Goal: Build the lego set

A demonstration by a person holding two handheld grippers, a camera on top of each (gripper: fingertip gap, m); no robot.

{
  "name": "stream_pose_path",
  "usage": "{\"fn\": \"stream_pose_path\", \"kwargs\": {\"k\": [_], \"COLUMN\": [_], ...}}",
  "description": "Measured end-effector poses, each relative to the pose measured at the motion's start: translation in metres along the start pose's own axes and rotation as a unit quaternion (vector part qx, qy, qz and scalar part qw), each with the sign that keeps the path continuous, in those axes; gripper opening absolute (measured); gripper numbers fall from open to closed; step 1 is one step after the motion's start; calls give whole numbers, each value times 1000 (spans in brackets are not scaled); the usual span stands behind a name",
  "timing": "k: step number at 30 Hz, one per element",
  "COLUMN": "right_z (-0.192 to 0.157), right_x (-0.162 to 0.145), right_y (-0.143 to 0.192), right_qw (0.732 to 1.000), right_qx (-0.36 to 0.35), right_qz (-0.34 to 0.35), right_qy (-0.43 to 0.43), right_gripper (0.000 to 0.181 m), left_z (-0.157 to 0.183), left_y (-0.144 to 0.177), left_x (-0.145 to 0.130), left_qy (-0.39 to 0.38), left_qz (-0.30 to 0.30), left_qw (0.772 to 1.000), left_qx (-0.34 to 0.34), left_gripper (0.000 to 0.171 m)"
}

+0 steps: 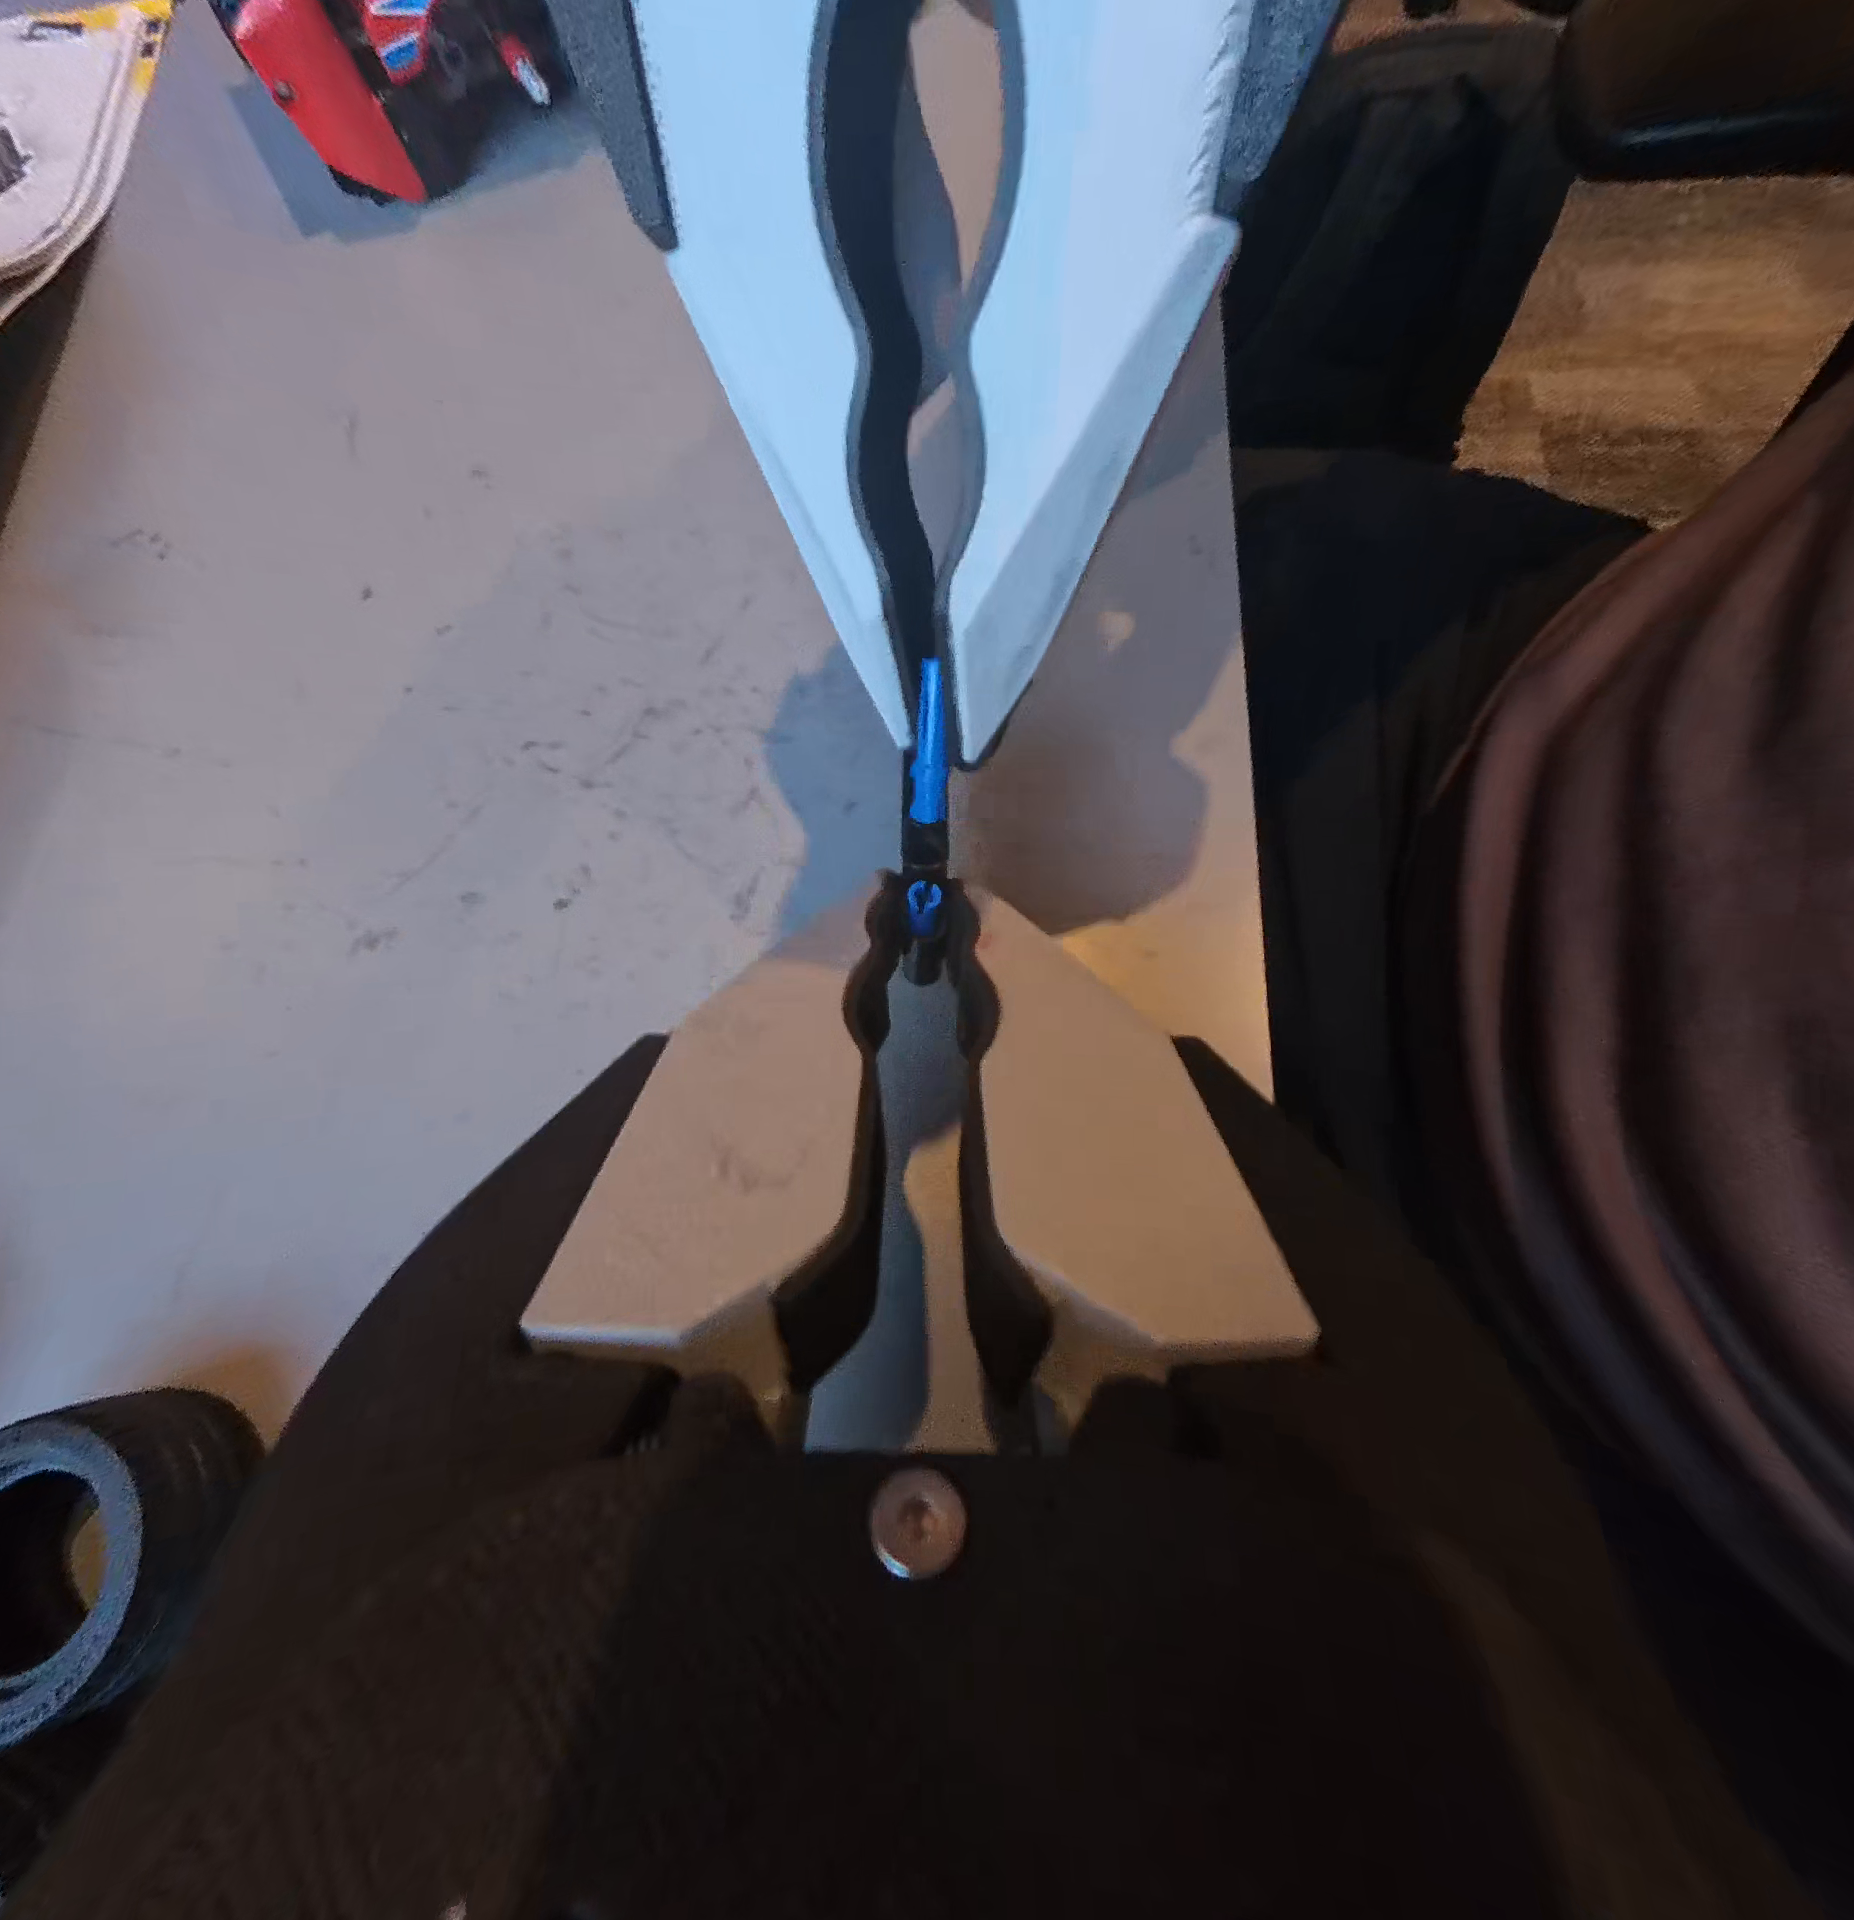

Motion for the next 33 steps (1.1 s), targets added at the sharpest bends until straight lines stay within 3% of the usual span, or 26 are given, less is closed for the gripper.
{"fn": "stream_pose_path", "kwargs": {"k": [10,13,23,33], "right_z": [-9,-2,7,7], "right_x": [17,18,3,-3], "right_y": [-2,-3,0,1], "right_qw": [993,995,1000,1000], "right_qx": [-10,-4,5,6], "right_qz": [-74,-62,-5,19], "right_qy": [92,72,7,-2], "right_gripper": [4,4,4,4], "left_z": [-1,-6,-8,-11], "left_y": [0,3,16,14], "left_x": [3,3,-5,0], "left_qy": [1,-1,44,57], "left_qz": [-27,-33,45,62], "left_qw": [998,999,996,994], "left_qx": [-50,-40,-64,-70], "left_gripper": [5,5,5,5]}}
Point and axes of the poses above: each gripper's, where its closed fingertips meet, y back along the fingers, x out of its top, z = x × y across the jaws, the point moved 10 cm from there along y, back along the fingers, and after that the axes turned 10 degrees about -x, right-handed, at the moved point
